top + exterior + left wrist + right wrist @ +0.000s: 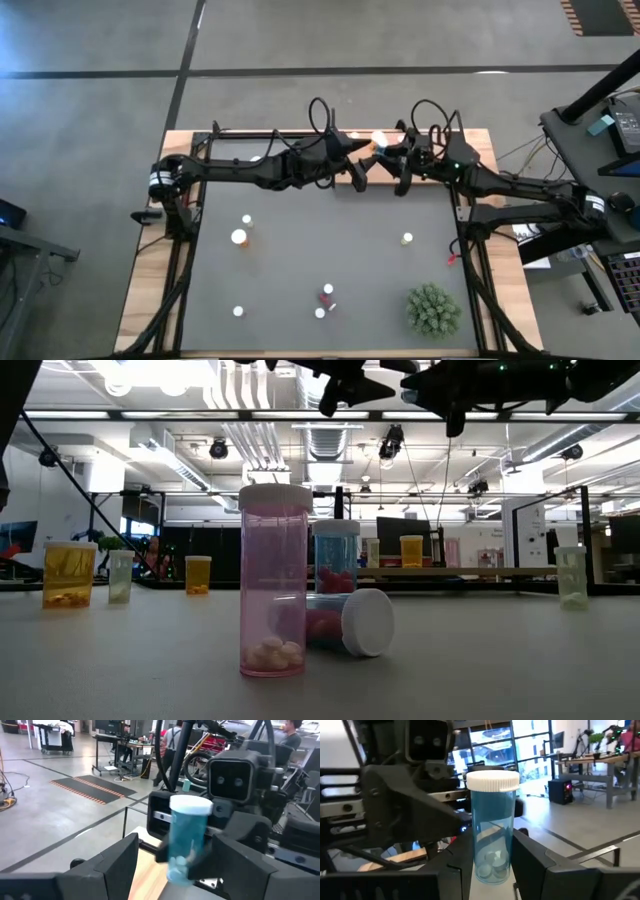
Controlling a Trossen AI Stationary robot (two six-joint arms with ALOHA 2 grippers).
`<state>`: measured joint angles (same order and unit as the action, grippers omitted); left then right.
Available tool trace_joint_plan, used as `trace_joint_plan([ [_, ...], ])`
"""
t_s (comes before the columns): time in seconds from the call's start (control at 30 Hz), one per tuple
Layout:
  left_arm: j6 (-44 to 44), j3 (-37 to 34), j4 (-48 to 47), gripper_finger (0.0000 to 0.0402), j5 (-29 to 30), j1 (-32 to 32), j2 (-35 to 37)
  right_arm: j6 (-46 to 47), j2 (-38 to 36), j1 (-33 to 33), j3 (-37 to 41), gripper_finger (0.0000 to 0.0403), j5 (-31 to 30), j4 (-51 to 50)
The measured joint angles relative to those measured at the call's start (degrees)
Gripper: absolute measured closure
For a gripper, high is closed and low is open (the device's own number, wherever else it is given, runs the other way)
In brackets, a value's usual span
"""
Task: Pick and place medicine bottles onto shelf by color
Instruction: Put the bottom left blue medicine bottle on the shelf
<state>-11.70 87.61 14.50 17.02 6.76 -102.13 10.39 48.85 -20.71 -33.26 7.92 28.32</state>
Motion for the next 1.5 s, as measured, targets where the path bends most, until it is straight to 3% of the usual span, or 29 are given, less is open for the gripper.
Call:
trace_joint_plan([
  [0.3,0.0,0.0,0.1,0.0176,0.0,-0.1,-0.1,-0.6,0.1,1.7,0.0,0.0300,-0.2,0.2],
  [0.6,0.0,0.1,0.2,0.0269,-0.4,-0.1,-0.1,-0.3,0.1,1.7,0.0,0.0300,-0.6,0.2],
  [0.77,0.0,0.1,0.2,0.0297,-1.3,-0.1,-0.1,0.2,0.1,1.7,0.0,0.0300,-0.6,0.1],
  [1.5,0.5,0.1,1.4,0.0304,-3.5,0.0,-0.2,0.1,0.0,1.7,-0.1,0.0300,-0.3,-1.2],
])
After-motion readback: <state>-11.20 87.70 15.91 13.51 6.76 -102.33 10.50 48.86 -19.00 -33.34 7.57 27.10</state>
